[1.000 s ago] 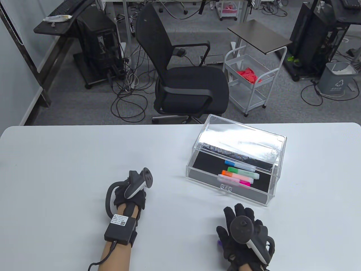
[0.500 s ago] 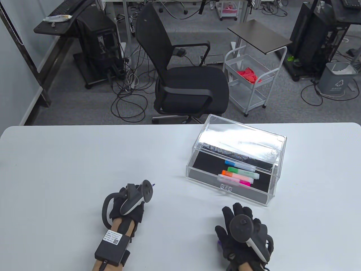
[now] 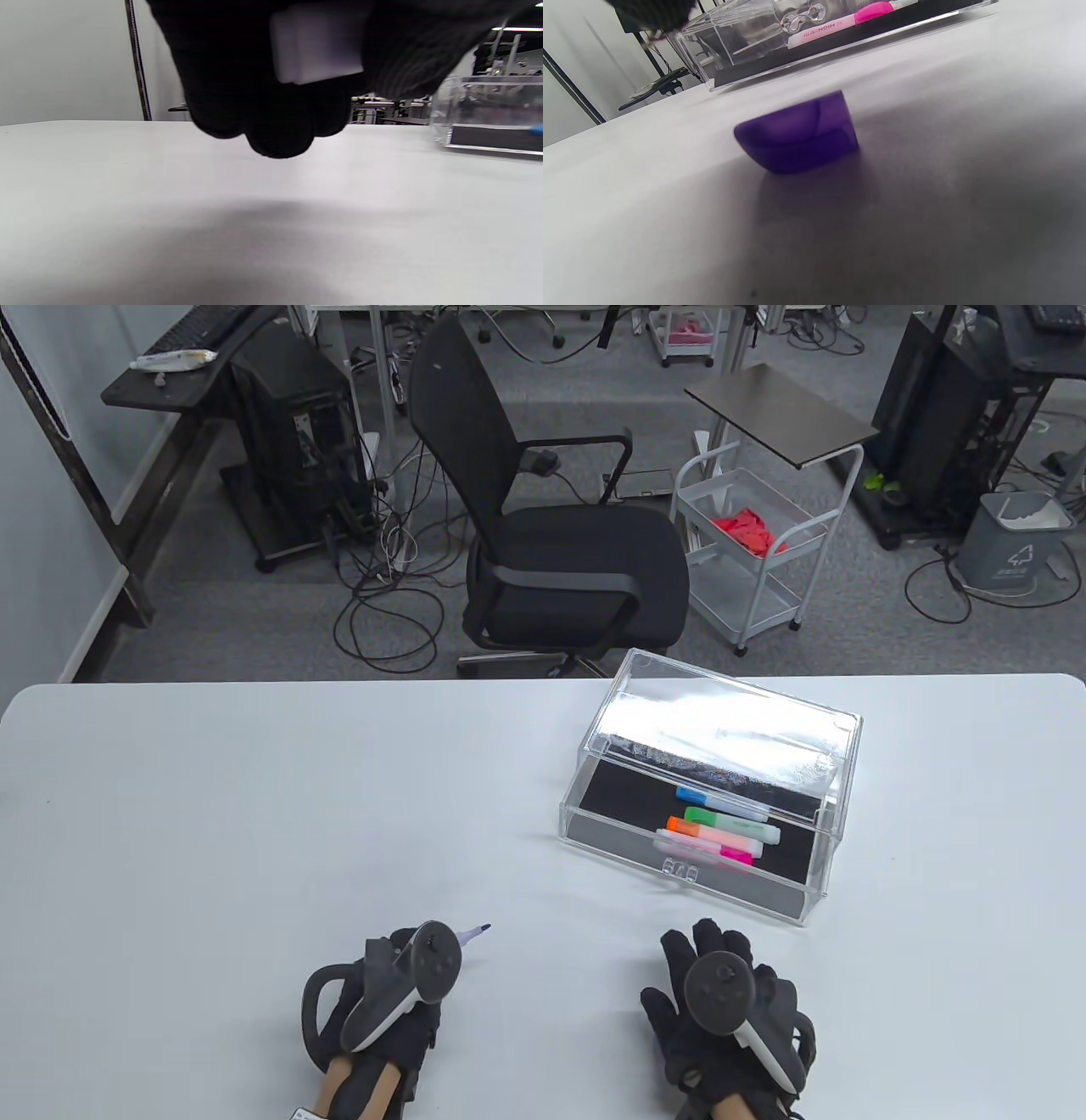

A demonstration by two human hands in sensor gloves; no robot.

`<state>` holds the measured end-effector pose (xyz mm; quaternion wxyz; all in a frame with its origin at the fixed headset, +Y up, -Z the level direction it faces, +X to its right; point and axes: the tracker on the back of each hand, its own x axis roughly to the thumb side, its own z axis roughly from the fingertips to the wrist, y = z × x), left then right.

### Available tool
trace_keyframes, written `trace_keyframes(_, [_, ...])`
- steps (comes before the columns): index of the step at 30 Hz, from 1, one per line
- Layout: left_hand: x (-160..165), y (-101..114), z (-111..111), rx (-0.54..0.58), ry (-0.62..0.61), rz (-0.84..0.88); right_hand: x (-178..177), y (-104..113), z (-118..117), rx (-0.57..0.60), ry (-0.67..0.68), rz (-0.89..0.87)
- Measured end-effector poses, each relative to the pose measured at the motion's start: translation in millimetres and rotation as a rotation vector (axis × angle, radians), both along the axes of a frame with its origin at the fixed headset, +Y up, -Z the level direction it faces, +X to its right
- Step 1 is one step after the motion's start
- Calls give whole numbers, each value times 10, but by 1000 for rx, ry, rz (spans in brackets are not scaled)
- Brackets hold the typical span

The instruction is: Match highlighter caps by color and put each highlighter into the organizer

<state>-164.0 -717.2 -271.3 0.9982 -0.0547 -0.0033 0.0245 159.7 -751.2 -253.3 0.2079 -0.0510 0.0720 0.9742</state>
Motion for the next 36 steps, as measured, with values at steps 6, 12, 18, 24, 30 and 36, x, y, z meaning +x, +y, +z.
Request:
trace_keyframes(6, [72,-9,220,-15,-8,27,-22,-8,-4,-6,11,7])
trace_keyframes(12, [86,-69,304,0,-15,29,-33,28,4,0,26,-1])
trace_keyframes(18, [58,-145,340,-39,-22,26,-109,97,43,-23,100,120])
trace_keyframes(24, [73,-201,372,-77,-35,7,-285,-22,24,-116,165,334])
trace_keyframes(30, [52,-213,369,-100,-40,5,-409,-45,38,-114,203,489])
trace_keyframes(36, [20,-243,362,-127,-38,11,-501,-37,47,-73,213,565])
